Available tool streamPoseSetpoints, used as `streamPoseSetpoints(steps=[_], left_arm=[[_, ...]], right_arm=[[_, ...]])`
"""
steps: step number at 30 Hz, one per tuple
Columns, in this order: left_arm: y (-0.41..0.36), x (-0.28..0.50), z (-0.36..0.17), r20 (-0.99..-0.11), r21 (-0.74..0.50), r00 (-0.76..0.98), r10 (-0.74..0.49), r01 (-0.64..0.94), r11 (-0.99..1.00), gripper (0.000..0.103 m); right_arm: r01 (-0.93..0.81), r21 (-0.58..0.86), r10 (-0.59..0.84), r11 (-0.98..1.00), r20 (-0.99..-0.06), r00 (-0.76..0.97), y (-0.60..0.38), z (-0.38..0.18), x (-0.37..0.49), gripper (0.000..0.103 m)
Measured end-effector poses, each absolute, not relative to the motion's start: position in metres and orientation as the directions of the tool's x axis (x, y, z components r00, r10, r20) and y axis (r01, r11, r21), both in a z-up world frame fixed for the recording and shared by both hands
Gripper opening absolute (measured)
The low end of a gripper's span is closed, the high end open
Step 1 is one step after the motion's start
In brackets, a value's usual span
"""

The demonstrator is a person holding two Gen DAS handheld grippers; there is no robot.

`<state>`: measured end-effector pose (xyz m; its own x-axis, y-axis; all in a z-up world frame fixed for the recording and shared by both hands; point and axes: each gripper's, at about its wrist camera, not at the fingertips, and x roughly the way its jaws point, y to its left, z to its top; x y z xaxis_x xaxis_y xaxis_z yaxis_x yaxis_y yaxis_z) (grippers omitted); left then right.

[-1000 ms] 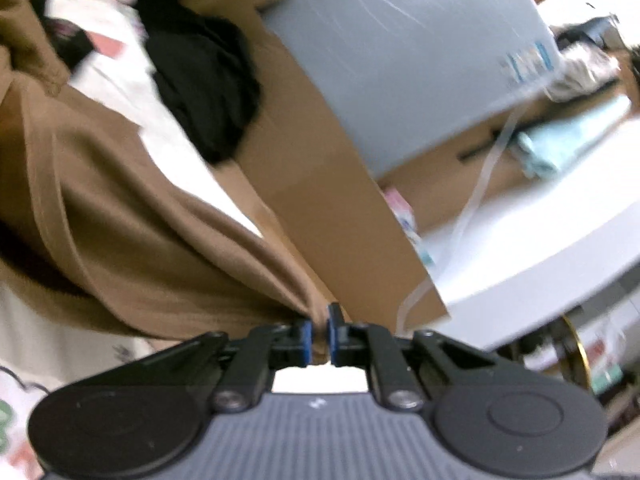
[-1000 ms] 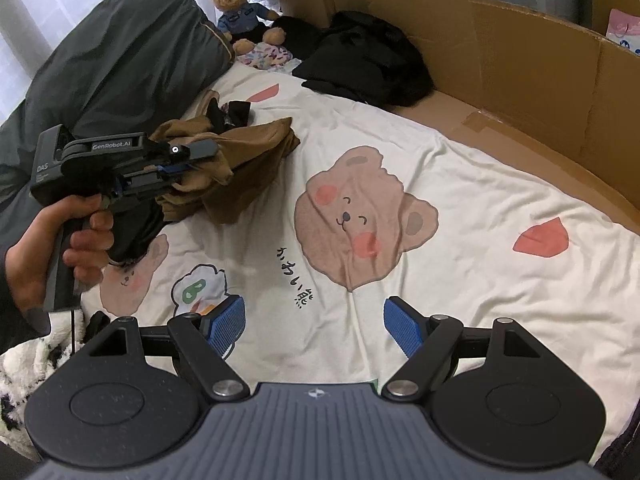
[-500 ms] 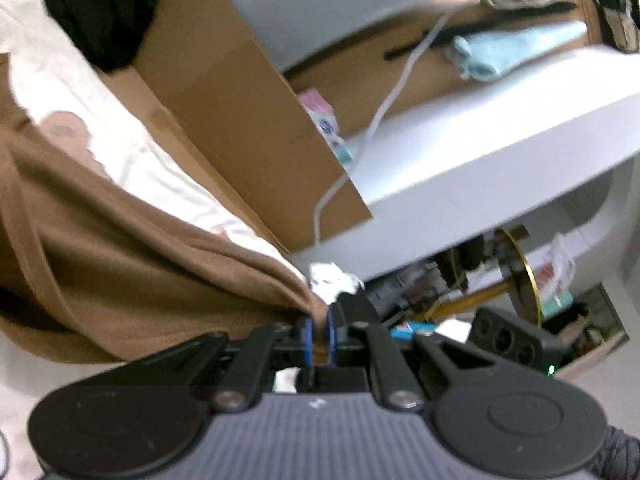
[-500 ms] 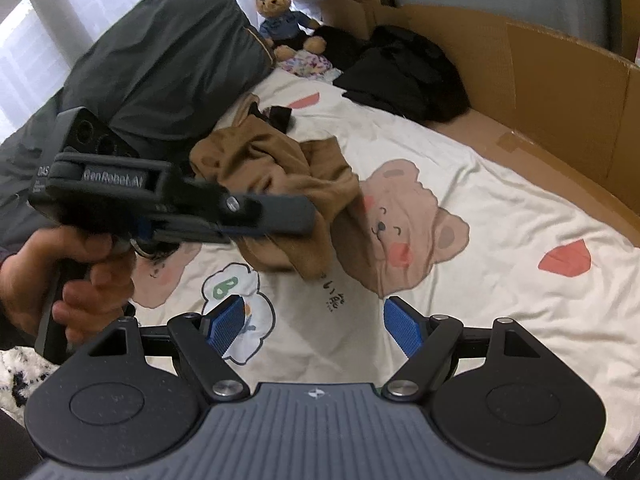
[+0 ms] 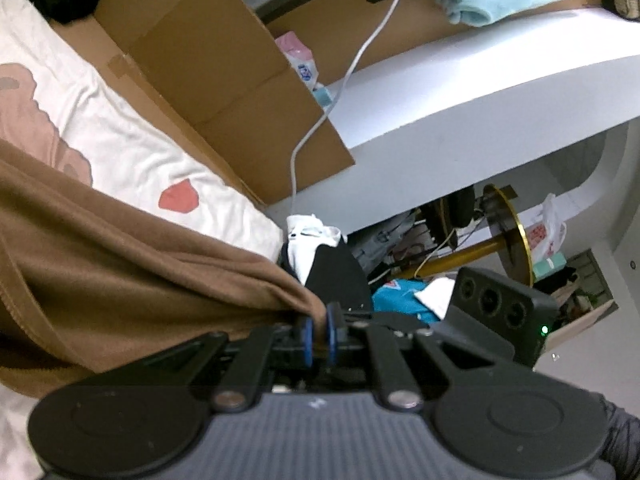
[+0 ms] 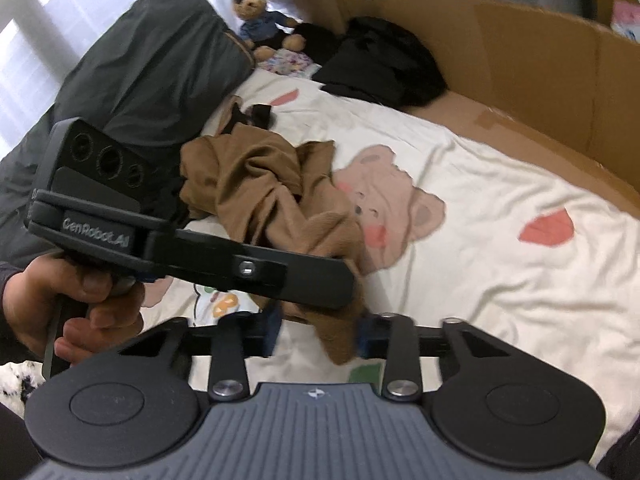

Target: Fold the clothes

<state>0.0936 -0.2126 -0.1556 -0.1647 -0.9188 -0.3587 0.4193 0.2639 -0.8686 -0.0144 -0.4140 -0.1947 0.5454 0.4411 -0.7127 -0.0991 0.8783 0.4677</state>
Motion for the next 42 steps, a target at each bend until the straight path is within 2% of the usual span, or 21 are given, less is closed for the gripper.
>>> streamPoseSetpoints(steps=[5, 8, 9, 10, 11, 12, 13, 19, 26, 27, 35, 40, 42], left_arm=[[-0.222, 0.091, -0.161, -0.382, -0.867, -0.188, -0.905, 0.411, 0.281, 0.01], [-0.224, 0.092, -0.163, -0.416, -0.859, -0.196, -0.888, 0.406, 0.313, 0.02], [-0.224, 0.092, -0.164, -0.42, -0.857, -0.197, -0.886, 0.407, 0.316, 0.029], [-0.215, 0.095, -0.163, -0.445, -0.842, -0.181, -0.877, 0.417, 0.341, 0.043], [-0.211, 0.096, -0.163, -0.461, -0.832, -0.166, -0.872, 0.423, 0.36, 0.05], [-0.204, 0.098, -0.161, -0.486, -0.815, -0.136, -0.863, 0.428, 0.391, 0.062], [-0.197, 0.101, -0.16, -0.512, -0.795, -0.104, -0.853, 0.433, 0.425, 0.065], [-0.133, 0.123, -0.154, -0.631, -0.688, 0.084, -0.771, 0.398, 0.607, 0.065], [-0.066, 0.14, -0.155, -0.731, -0.566, 0.295, -0.615, 0.241, 0.788, 0.065], [-0.063, 0.141, -0.154, -0.737, -0.557, 0.301, -0.605, 0.235, 0.796, 0.065], [-0.048, 0.152, -0.148, -0.751, -0.503, 0.37, -0.547, 0.216, 0.837, 0.075], [-0.04, 0.167, -0.161, -0.771, -0.471, 0.411, -0.487, 0.147, 0.87, 0.078], [-0.043, 0.186, -0.169, -0.781, -0.465, 0.384, -0.492, 0.169, 0.869, 0.078]], right_arm=[[-0.125, 0.451, 0.444, 0.884, -0.722, 0.53, -0.42, -0.201, -0.022, 0.01], [-0.129, 0.451, 0.449, 0.883, -0.733, 0.512, -0.42, -0.204, -0.025, 0.008], [-0.133, 0.451, 0.451, 0.882, -0.733, 0.508, -0.42, -0.204, -0.025, 0.008], [-0.142, 0.451, 0.456, 0.881, -0.734, 0.503, -0.419, -0.205, -0.027, 0.007], [-0.152, 0.451, 0.463, 0.879, -0.735, 0.496, -0.419, -0.205, -0.029, 0.007], [-0.162, 0.451, 0.468, 0.878, -0.735, 0.49, -0.418, -0.205, -0.031, 0.007], [-0.168, 0.451, 0.472, 0.877, -0.738, 0.483, -0.417, -0.206, -0.033, 0.007], [-0.138, 0.446, 0.458, 0.884, -0.772, 0.441, -0.428, -0.219, -0.05, 0.007], [-0.064, 0.467, 0.45, 0.882, -0.795, 0.407, -0.458, -0.233, -0.076, 0.004], [-0.061, 0.467, 0.45, 0.882, -0.798, 0.401, -0.461, -0.234, -0.079, 0.001], [-0.01, 0.43, 0.407, 0.903, -0.847, 0.341, -0.483, -0.251, -0.107, 0.0], [0.014, 0.418, 0.388, 0.908, -0.855, 0.346, -0.486, -0.254, -0.108, 0.003], [0.007, 0.421, 0.391, 0.907, -0.85, 0.354, -0.484, -0.253, -0.102, 0.006]])
